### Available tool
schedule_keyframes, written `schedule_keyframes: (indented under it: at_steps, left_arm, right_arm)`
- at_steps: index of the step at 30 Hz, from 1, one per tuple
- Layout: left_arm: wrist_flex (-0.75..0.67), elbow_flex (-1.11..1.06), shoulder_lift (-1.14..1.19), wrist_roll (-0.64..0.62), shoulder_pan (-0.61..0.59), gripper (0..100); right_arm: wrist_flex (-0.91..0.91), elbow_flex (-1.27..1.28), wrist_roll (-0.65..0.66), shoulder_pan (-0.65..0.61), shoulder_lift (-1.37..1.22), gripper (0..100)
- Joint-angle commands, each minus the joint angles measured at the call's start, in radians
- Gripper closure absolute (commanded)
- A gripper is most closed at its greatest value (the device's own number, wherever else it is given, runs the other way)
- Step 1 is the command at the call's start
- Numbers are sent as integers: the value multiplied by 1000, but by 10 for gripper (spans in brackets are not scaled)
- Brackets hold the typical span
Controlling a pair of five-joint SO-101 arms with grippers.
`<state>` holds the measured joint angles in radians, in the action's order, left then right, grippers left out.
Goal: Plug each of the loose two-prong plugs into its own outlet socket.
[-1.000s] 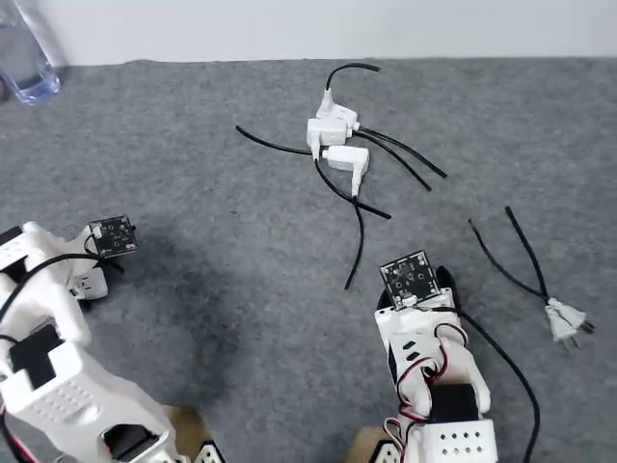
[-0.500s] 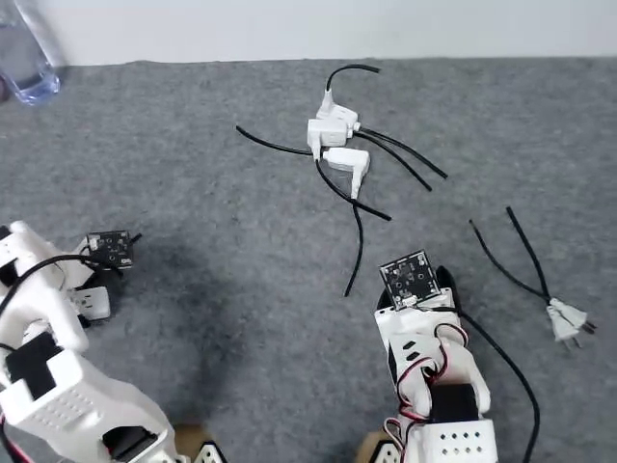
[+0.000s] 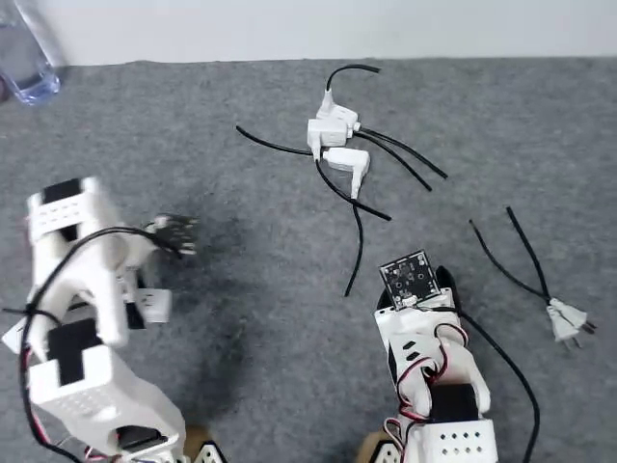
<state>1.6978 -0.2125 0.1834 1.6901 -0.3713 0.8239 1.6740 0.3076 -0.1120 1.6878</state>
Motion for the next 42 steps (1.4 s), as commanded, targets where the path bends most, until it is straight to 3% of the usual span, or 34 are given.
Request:
schedule_keyframes:
  at_steps: [1, 5, 7, 16, 23, 29, 35, 42]
  left_arm:
    - [52, 16, -109, -72, 126, 986]
    - [49, -79, -204, -83, 282, 986]
    - [32, -119, -242, -146, 365, 986]
    - [-325, -358, -299, -489, 637, 986]
    - [-585, -429, -301, -825, 726, 986]
    - [-760, -460, -301, -1085, 729, 986]
    - [-916, -578, -301, -1096, 732, 985]
    - [-858, -584, -301, -1085, 735, 985]
  right_arm:
    - [2, 15, 12, -7, 4, 735]
    - [2, 15, 12, -4, 7, 735]
    - [2, 15, 12, -2, 8, 735]
    - [-27, 15, 12, 61, 12, 735]
    - [-27, 15, 12, 62, 12, 735]
    - [-27, 15, 12, 62, 12, 735]
    - [-27, 15, 12, 61, 12, 735]
    - [-28, 15, 12, 61, 12, 735]
